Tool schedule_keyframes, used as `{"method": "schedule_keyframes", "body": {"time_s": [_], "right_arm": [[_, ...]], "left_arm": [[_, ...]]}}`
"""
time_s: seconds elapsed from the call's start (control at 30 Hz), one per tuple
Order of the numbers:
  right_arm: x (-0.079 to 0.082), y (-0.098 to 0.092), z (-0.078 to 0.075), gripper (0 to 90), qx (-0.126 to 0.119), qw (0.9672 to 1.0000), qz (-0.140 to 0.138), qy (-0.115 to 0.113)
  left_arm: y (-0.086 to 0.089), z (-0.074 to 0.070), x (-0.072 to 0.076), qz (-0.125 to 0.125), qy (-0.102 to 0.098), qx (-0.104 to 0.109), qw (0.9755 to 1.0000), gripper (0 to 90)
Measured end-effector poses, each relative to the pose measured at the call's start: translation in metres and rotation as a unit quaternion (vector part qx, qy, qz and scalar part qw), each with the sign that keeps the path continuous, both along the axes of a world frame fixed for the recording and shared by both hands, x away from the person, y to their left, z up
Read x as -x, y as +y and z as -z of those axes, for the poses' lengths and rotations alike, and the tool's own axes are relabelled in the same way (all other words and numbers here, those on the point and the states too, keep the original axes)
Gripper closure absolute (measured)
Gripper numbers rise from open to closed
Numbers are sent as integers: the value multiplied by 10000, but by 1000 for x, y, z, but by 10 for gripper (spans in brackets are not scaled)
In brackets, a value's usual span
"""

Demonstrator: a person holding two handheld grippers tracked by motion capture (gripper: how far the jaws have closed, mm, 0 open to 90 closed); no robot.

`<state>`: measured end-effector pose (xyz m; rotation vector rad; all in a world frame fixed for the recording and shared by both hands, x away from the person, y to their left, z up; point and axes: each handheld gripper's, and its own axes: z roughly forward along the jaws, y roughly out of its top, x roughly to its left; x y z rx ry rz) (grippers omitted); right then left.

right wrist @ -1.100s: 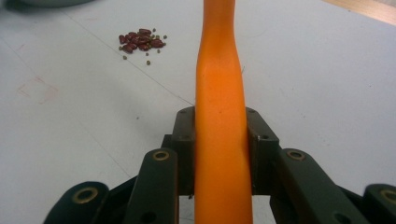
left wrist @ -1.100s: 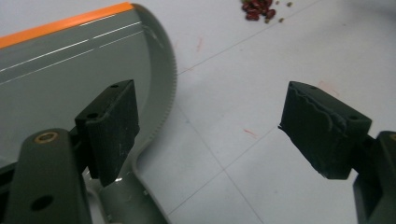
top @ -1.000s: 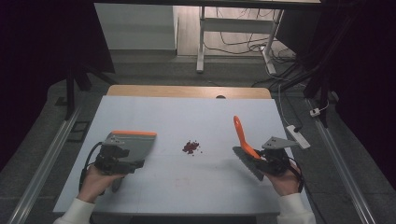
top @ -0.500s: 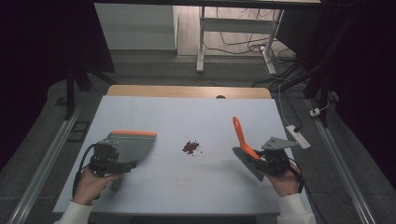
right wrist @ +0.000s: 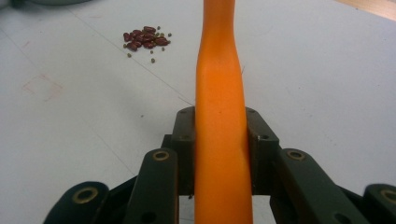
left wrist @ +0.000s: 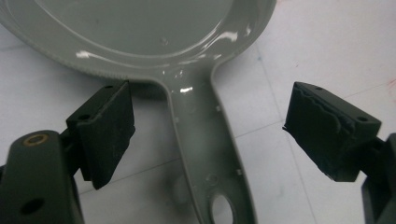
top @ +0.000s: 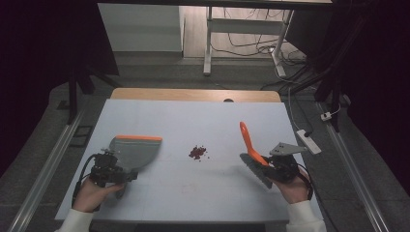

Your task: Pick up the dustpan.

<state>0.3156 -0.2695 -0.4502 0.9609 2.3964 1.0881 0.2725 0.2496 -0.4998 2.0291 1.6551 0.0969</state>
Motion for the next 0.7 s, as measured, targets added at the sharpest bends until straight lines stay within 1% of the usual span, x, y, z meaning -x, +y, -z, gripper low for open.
{"method": "schedule_keyframes", "body": {"time_s": [0.03, 0.2, 0.27, 0.3, 0.33, 0.37, 0.57, 0.6, 0.63, 0.7], "right_arm": [[0, 0, 0, 700, 13, 10000, -13, 0], [0, 1, 1, 700, 34, 10000, -22, 11], [0, 1, 2, 700, 42, 10000, -27, 23], [0, 2, 2, 700, 47, 10000, -30, 26], [0, 2, 2, 700, 47, 10000, -30, 26], [-1, 2, 3, 700, 55, 10000, -29, 36], [-1, 2, 3, 700, 64, 10000, -28, 33], [-1, 2, 3, 700, 71, 10000, -27, 39], [-1, 2, 3, 700, 71, 10000, -27, 39], [-1, 3, 4, 700, 81, 10000, -19, 52]], "left_arm": [[0, 3, -1, -6, 59, -2, 10000, 164], [0, 8, -3, -6, 108, -12, 9999, 169], [-1, 11, -5, -31, 128, -3, 9999, 173], [-1, 15, -6, -45, 146, -41, 9999, 176], [-1, 15, -6, -45, 146, -41, 9999, 181], [-1, 18, -7, -72, 159, -44, 9998, 186], [0, 20, -9, -172, 99, 38, 9998, 247], [0, 21, -9, -176, 110, 40, 9998, 275], [0, 22, -9, -192, 121, 53, 9997, 275], [0, 22, -10, -198, 132, 103, 9997, 313]]}}
